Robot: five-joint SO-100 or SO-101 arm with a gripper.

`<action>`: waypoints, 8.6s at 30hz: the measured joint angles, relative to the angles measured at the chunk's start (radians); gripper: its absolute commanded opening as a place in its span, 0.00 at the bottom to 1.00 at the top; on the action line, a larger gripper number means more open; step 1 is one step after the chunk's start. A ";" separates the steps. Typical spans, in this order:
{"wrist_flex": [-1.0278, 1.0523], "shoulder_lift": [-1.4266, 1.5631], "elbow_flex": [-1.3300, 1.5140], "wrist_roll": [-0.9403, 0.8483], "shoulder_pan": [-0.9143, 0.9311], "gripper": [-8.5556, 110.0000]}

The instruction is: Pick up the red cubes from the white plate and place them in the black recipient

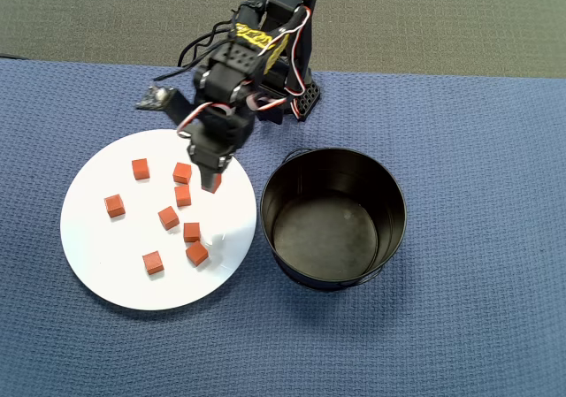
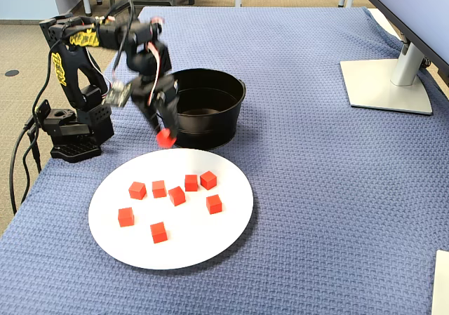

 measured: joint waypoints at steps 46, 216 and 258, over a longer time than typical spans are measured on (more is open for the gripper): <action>-0.275 -0.083 0.249 -1.213 0.253 0.29; -0.284 0.322 0.202 -0.078 -0.249 0.07; -0.670 -0.021 0.574 -1.235 0.485 0.31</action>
